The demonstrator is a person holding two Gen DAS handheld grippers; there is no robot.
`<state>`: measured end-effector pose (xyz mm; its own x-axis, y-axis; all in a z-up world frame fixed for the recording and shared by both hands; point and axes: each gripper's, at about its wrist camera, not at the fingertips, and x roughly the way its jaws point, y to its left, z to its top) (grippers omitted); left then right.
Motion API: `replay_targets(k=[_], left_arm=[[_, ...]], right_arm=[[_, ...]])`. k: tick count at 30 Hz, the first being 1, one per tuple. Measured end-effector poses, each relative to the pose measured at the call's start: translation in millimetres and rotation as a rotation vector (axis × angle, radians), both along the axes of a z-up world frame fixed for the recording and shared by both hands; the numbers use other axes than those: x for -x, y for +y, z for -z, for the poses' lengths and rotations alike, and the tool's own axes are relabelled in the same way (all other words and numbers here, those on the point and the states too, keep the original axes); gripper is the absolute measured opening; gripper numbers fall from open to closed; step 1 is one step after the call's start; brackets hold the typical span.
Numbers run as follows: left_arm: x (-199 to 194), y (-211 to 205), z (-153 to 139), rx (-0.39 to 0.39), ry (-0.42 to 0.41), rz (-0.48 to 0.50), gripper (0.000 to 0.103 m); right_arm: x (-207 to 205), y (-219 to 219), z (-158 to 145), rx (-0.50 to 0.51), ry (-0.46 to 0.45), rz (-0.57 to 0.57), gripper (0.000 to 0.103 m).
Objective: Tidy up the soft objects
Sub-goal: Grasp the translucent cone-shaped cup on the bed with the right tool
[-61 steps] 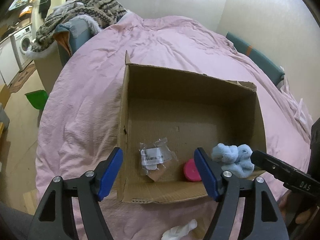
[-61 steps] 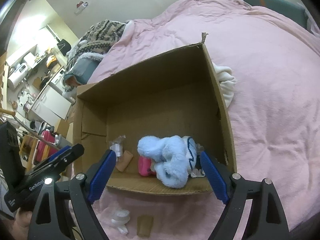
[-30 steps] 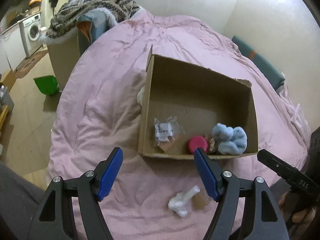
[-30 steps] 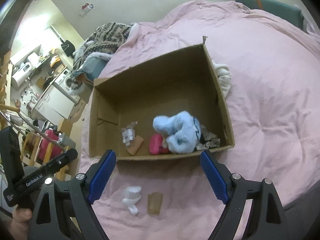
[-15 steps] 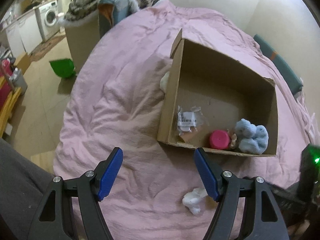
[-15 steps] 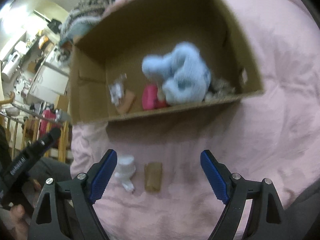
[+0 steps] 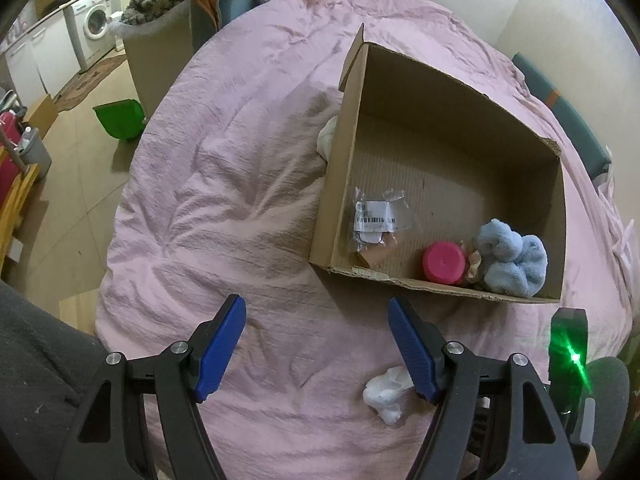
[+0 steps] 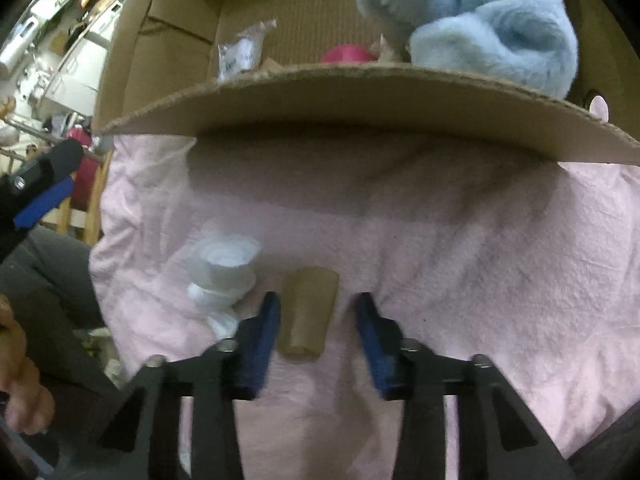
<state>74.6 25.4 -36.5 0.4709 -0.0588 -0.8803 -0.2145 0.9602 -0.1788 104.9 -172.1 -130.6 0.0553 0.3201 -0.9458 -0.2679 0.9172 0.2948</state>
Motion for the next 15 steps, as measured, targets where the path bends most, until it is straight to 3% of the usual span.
replay_targets(k=[4, 9, 15], left_arm=[[0, -4, 4, -0.013, 0.011, 0.018, 0.071], [0, -26, 20, -0.031, 0.101, 0.145, 0.071], [7, -66, 41, -0.071, 0.178, 0.338, 0.071]], right_arm=[[3, 2, -4, 0.004, -0.023, -0.015, 0.013], [1, -3, -15, -0.006, -0.052, -0.003, 0.012], [-2, -27, -31, -0.039, -0.088, 0.098, 0.012]])
